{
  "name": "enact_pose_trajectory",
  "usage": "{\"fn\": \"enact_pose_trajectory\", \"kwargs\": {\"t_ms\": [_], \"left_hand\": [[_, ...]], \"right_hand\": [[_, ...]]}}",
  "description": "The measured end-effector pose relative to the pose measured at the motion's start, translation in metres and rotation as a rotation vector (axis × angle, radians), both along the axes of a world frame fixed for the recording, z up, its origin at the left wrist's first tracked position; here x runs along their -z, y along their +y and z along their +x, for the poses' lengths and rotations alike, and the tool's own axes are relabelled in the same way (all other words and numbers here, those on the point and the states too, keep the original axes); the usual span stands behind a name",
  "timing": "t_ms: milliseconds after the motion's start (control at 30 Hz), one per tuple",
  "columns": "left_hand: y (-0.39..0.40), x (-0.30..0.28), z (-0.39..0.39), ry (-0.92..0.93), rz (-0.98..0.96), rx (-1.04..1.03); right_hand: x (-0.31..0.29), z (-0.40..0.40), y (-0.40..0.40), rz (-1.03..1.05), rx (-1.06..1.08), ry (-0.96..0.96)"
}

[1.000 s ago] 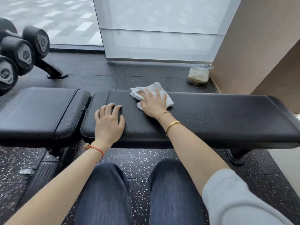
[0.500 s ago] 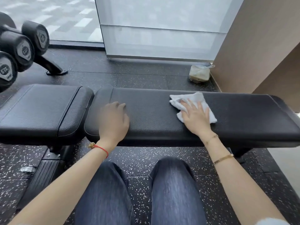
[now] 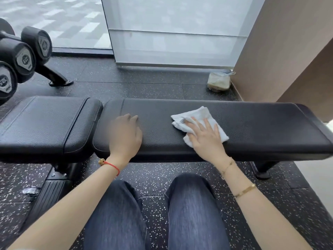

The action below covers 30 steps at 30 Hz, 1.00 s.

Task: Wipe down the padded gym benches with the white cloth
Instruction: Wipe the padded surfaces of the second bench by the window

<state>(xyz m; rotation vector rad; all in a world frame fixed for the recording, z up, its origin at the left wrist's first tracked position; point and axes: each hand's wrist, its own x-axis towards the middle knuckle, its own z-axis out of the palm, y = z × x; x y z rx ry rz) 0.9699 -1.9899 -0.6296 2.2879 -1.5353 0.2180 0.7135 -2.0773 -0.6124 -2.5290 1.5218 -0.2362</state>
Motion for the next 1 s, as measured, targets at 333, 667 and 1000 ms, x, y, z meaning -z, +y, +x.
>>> {"fn": "enact_pose_trajectory", "kwargs": {"t_ms": [333,667,1000], "left_hand": [[-0.008,-0.003,-0.006,-0.004,0.104,-0.011],[-0.056,-0.016,-0.108,0.094,0.006,0.336],[-0.099,-0.005,-0.190,0.034,0.082,0.466]], "right_hand": [[-0.002,0.034,0.013,0.018,-0.027,-0.018],[0.001,-0.086,-0.009,-0.026,0.264,-0.056],[0.002,-0.233,-0.073,-0.002,0.619,-0.006]]}}
